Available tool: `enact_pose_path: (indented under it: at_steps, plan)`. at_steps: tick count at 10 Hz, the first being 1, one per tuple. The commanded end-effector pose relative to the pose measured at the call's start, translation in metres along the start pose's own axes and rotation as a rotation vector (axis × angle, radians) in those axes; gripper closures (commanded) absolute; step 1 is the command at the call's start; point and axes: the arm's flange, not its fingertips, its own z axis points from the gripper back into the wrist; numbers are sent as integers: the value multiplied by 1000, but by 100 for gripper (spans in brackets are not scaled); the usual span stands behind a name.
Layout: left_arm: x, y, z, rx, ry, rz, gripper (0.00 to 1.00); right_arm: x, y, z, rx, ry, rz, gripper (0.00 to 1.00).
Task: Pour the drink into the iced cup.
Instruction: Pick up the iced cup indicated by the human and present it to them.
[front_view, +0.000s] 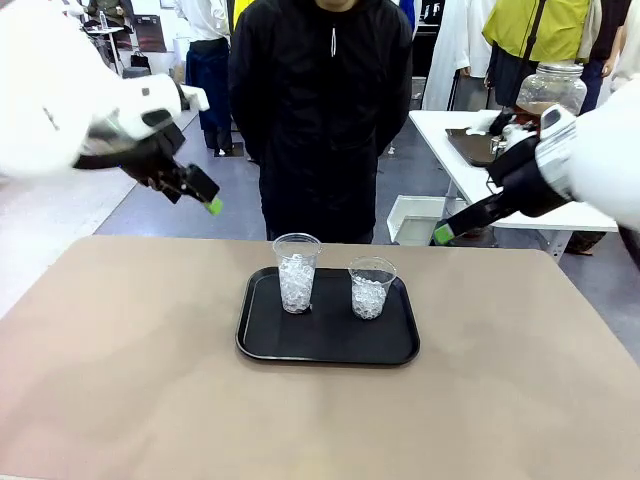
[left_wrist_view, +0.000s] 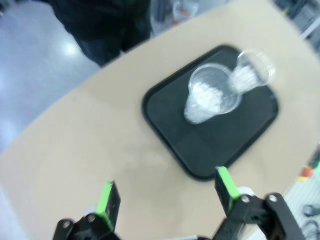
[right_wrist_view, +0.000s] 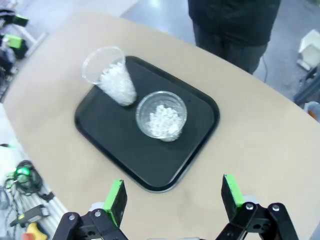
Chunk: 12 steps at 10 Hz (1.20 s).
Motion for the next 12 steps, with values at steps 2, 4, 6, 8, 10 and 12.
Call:
enact_pose_path:
  at_steps: [2, 4, 6, 8, 10, 12]
  plan:
    - [4, 38, 13, -174, -9, 196, 0, 4, -37, 16, 263, -57, -120, 0]
    - [-3, 63, 0, -318, -9, 337, 0, 4, -62, 19, 429, -102, -199, 0]
    - [-9, 82, -13, -426, -10, 414, 0, 1, -84, 13, 565, -128, -245, 0]
    - [-14, 101, -26, -514, -5, 510, 0, -2, -104, 5, 655, -135, -315, 0]
    - [-15, 108, -30, -540, 7, 544, 0, -3, -111, -2, 682, -123, -321, 0]
    - [-23, 107, -30, -523, 12, 552, 0, -14, -108, 1, 696, -133, -346, 0]
